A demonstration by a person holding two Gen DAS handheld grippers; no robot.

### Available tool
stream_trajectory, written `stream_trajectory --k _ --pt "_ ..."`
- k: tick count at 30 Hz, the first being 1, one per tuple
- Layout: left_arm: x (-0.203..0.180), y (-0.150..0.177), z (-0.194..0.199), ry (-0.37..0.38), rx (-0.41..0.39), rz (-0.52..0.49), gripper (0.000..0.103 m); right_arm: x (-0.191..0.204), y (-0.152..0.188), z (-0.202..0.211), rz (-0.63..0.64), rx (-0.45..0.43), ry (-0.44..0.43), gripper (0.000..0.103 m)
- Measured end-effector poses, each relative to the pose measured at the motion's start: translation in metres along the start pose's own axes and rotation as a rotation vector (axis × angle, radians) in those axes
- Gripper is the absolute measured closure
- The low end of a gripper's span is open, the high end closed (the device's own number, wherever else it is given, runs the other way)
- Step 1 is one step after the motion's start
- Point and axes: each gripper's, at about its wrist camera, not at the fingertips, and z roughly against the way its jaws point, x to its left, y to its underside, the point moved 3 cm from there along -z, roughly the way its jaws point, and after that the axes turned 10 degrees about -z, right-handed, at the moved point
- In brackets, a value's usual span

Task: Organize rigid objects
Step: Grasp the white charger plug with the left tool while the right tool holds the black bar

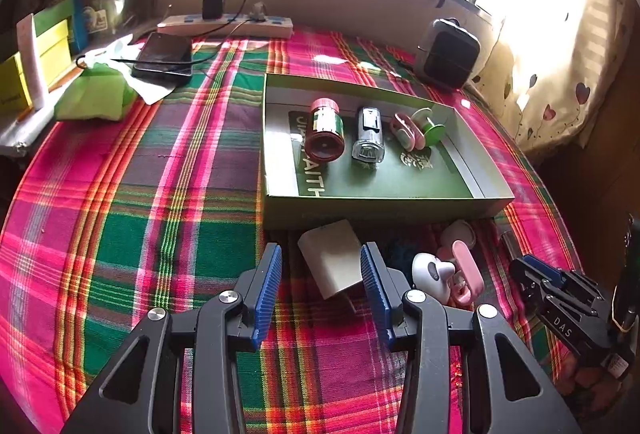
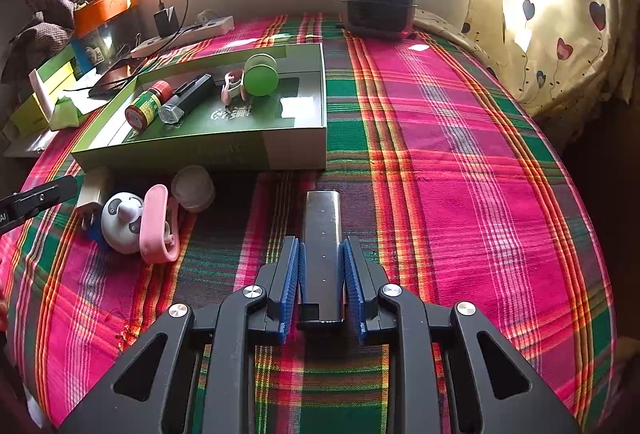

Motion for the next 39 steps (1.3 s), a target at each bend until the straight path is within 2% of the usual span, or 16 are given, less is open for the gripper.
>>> stream_trajectory --k 7,11,21,28,39 --pt "-0.012 -0.004 -0.011 -0.027 0.022 -0.024 0.063 -0.008 -0.002 0.000 -0.002 0.001 -0.005 0.079" --pt "-0.014 -0.005 -0.015 -0.074 0.033 -0.038 0.062 -0.010 -0.003 0.000 -0.009 0.002 -0.018 0.079" --pt "-0.017 -0.005 -0.023 -0.089 0.053 -0.043 0.060 -0.010 -0.003 0.000 -0.008 0.005 -0.034 0.079" --pt "-0.012 -0.002 -0.025 -0.125 0.069 -0.050 0.060 -0.010 -0.003 0.000 -0.012 0.005 -0.040 0.079" --pt "-0.007 0.000 -0.023 -0.147 0.053 -0.053 0.060 -0.011 -0.003 0.000 -0.011 0.005 -0.038 0.079"
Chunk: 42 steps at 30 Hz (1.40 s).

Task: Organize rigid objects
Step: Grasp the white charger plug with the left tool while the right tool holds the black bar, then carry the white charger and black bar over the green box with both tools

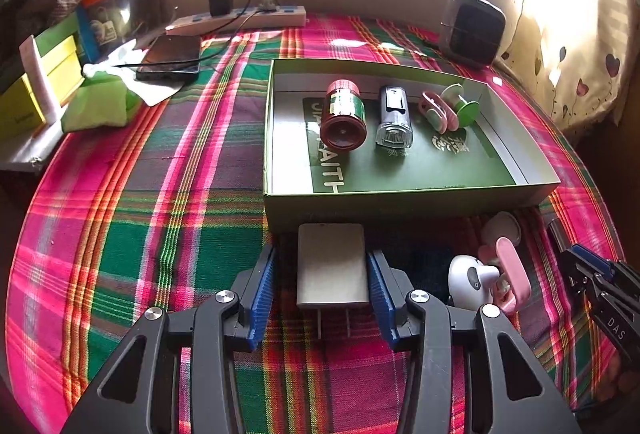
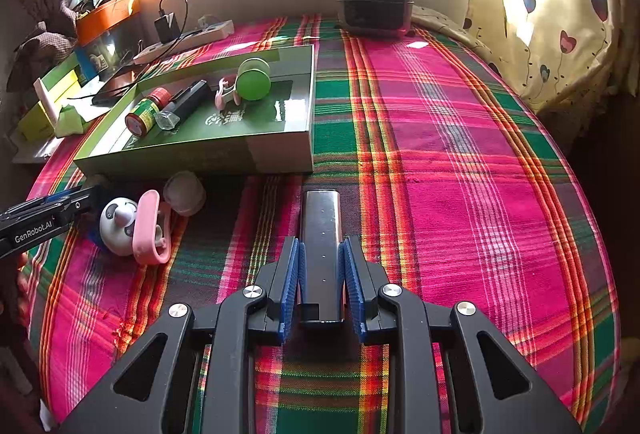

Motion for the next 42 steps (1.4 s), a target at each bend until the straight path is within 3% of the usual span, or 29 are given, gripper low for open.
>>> stream_trajectory --k 6,9,42 --pt "0.001 0.002 0.002 0.008 -0.008 0.002 0.062 0.000 0.000 0.000 0.000 0.000 0.001 0.079" --pt "0.002 0.003 0.003 0.006 -0.013 0.009 0.071 0.001 0.000 0.000 0.001 0.000 0.001 0.079" --pt "0.004 0.005 0.015 0.032 -0.049 0.012 0.071 0.004 -0.001 0.006 0.023 -0.021 0.016 0.079"
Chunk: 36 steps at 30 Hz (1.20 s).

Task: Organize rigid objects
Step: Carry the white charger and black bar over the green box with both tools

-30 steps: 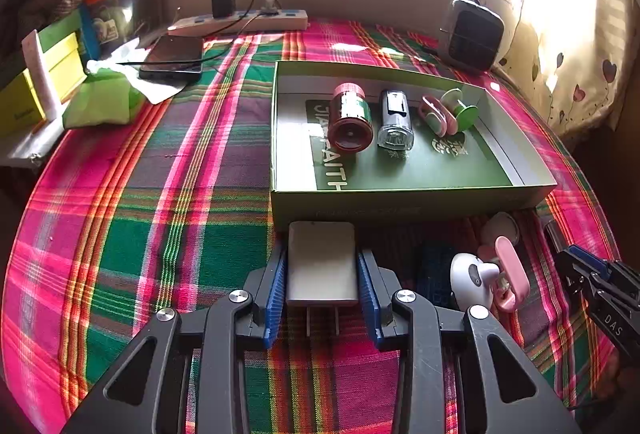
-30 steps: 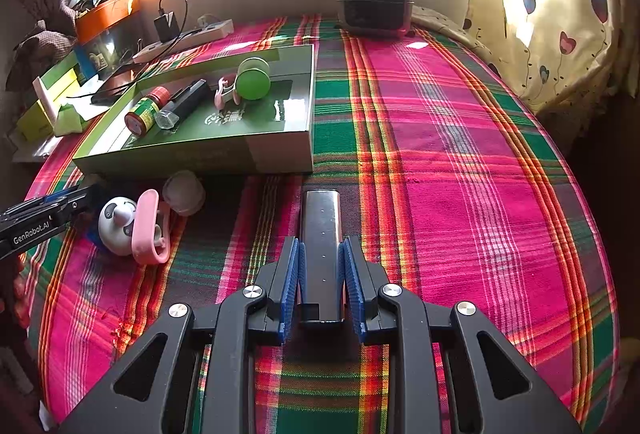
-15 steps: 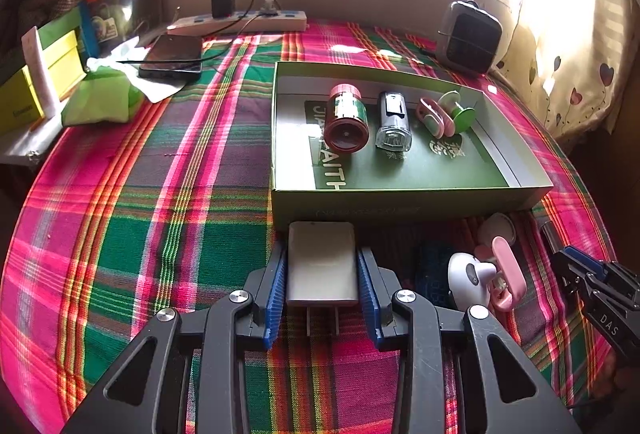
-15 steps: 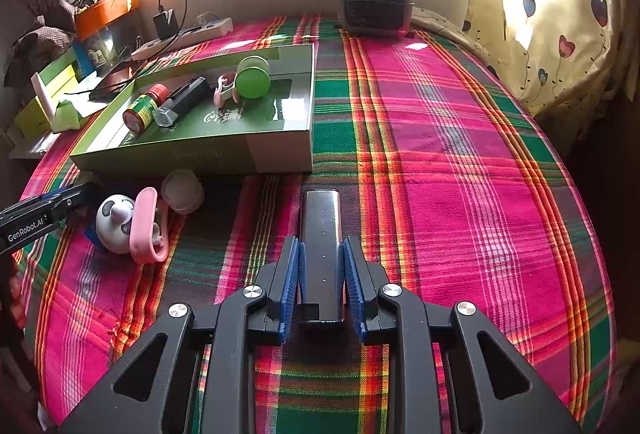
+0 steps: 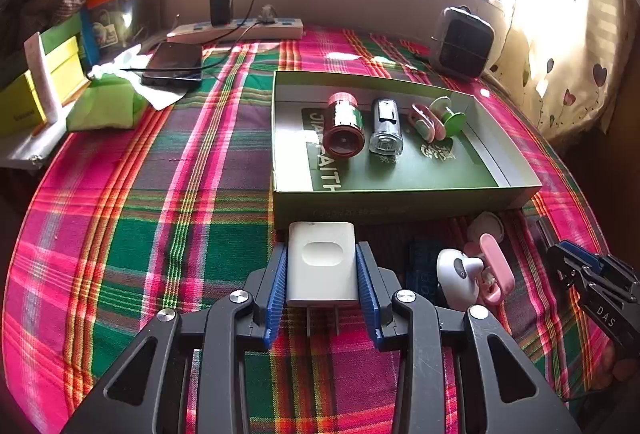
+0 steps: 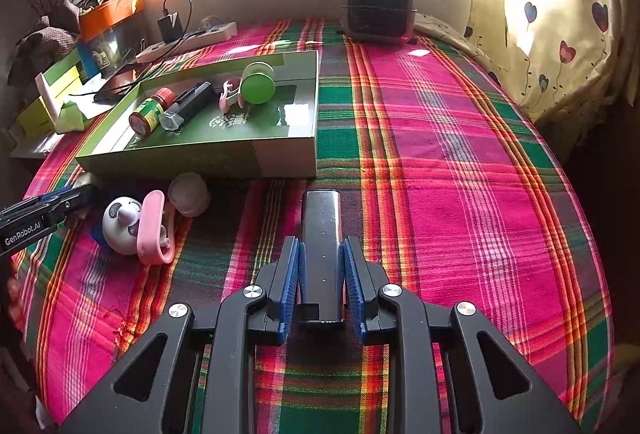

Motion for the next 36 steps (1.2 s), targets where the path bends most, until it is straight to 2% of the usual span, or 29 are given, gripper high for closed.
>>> stream_trajectory --k 10,18,36 --pt "0.000 -0.001 0.014 0.011 -0.033 -0.008 0.071 0.004 -0.003 0.009 0.005 -0.018 -0.015 0.079" --pt "0.000 -0.004 0.024 0.046 -0.056 -0.003 0.071 0.007 -0.008 0.017 0.007 -0.033 -0.034 0.079" --pt "-0.001 -0.034 0.029 0.085 -0.089 -0.029 0.071 0.019 -0.035 0.027 0.032 -0.062 -0.076 0.079"
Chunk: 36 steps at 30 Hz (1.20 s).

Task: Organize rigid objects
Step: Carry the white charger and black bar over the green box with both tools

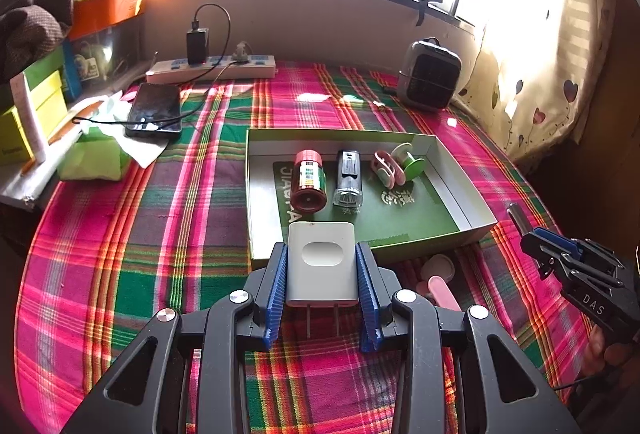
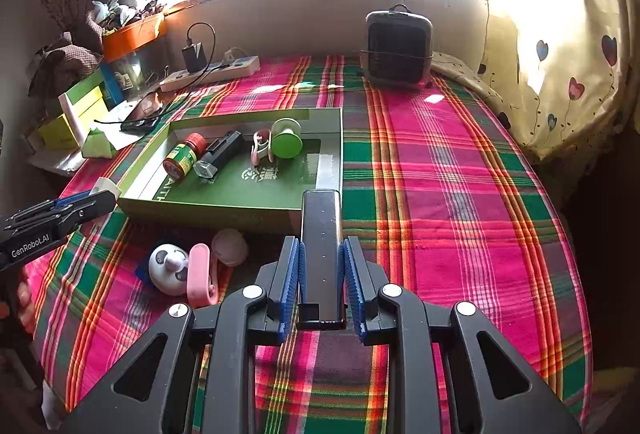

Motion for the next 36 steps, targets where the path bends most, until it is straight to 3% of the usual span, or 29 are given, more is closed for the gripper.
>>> stream_trajectory --k 19,36 --pt "-0.003 -0.036 -0.041 0.043 0.023 -0.001 0.071 0.012 -0.047 -0.038 0.023 0.021 -0.007 0.079" --pt "0.000 -0.037 -0.080 0.034 0.082 0.002 0.071 0.019 -0.056 -0.087 0.026 0.092 0.004 0.079"
